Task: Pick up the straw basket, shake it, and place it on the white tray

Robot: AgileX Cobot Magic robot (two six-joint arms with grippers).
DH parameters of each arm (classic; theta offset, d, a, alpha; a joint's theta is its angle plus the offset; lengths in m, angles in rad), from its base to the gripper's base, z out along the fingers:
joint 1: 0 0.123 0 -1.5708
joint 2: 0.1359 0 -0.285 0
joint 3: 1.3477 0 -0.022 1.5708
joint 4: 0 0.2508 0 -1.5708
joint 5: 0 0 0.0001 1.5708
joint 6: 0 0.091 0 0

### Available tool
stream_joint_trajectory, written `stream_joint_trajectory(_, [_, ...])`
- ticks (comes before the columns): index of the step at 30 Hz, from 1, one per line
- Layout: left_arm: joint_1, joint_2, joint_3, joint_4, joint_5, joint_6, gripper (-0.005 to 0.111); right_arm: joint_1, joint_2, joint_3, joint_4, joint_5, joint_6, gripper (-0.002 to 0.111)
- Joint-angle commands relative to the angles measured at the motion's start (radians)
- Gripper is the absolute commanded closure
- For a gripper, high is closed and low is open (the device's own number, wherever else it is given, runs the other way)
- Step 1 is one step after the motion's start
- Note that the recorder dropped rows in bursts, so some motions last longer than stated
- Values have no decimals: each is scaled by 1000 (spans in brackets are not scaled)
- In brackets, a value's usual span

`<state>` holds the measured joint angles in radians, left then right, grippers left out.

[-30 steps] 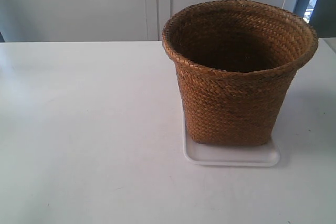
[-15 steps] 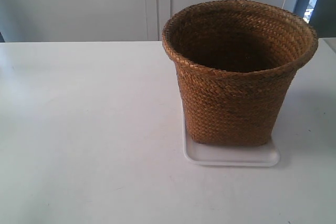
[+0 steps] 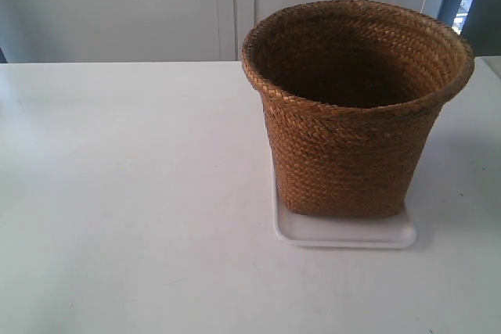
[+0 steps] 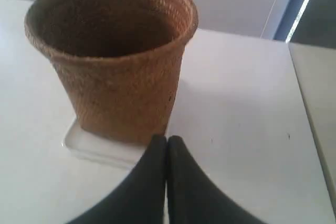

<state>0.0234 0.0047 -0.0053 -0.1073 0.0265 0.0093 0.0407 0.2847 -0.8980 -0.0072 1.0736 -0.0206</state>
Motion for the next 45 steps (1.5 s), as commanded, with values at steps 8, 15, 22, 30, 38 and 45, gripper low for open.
stream_joint_trajectory(8, [3, -5, 5, 0, 1, -9, 107, -8, -75, 489, -38, -731, -88, 108])
stream_joint_trajectory(15, [3, -5, 5, 0, 1, -9, 107, -8, -234, 703, -38, -891, -88, 108])
stream_joint_trajectory(22, [3, -5, 5, 0, 1, -9, 107, -8, -258, 815, -45, -944, -90, 108])
stream_joint_trajectory(30, [3, -5, 5, 0, 1, -9, 107, -10, -258, 898, -45, -1008, -114, 108])
stream_joint_trajectory(38, [3, -5, 5, 0, 1, -9, 107, -10, -258, 898, -41, -1008, -132, 108])
stream_joint_trajectory(45, [3, -5, 5, 0, 1, -9, 107, -10, -258, 898, -41, -1008, -132, 108])
